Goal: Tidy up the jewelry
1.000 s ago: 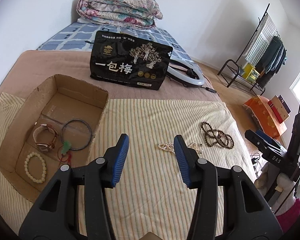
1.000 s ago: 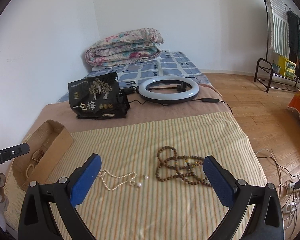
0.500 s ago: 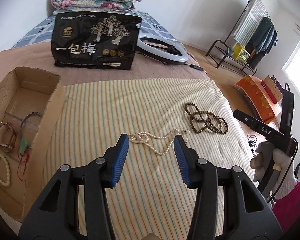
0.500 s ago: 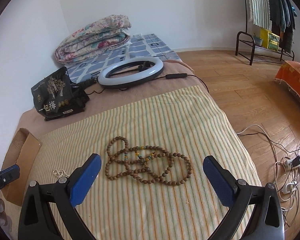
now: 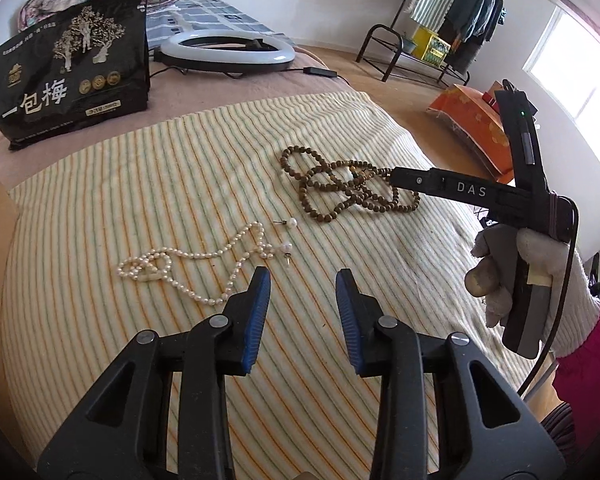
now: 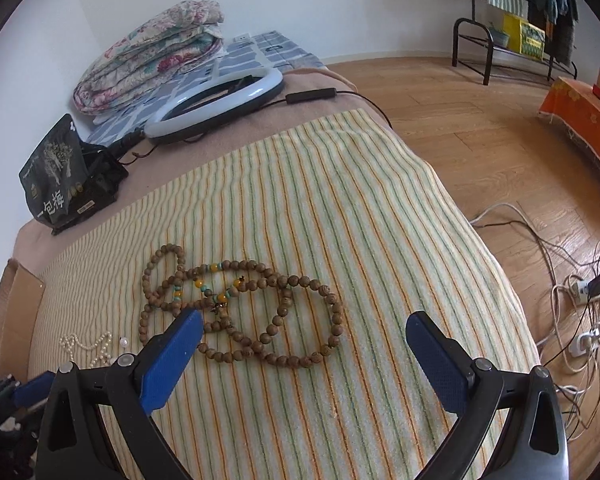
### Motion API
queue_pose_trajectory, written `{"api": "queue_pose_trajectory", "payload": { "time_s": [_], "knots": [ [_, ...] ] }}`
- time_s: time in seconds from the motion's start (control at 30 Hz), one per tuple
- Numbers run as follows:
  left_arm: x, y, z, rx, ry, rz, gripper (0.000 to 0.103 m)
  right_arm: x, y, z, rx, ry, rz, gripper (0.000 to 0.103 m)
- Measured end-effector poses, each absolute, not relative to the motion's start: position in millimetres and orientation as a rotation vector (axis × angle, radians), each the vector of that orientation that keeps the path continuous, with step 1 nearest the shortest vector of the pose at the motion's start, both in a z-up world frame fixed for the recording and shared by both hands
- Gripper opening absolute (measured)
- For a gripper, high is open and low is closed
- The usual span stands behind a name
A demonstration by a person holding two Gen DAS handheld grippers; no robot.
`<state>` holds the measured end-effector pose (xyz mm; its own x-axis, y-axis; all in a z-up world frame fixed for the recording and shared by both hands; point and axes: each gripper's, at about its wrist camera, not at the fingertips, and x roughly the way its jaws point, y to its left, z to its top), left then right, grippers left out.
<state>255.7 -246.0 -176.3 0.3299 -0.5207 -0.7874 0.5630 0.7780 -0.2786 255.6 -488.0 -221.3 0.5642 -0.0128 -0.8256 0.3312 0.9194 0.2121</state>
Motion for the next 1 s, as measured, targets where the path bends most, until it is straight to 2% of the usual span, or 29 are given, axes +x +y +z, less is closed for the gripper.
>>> {"api": "queue_pose_trajectory", "payload": {
  "time_s": [0.1,0.2,0.4,0.47,1.0],
  "knots": [
    [258,-253,-184,0.048,1.023,-0.720,0.034,261,-488,-230,0.394,0.985,-0.205,0.103],
    [259,-258,-192,0.094,1.017,-0.708,0.028,266,-486,-234,0.423,0.981,-0.191,0.103],
    [262,-261,-199,0.127,0.997,-0.681,0.027,280,-475,-232,0.469,0.959,-0.117,0.103],
    [264,-261,-200,0.116,1.001,-0.687,0.019,284,-471,-233,0.470,0.959,-0.103,0.103],
    [281,-280,-218,0.123,1.019,-0.661,0.018,294,-462,-237,0.417,0.968,-0.088,0.103]
  ]
}}
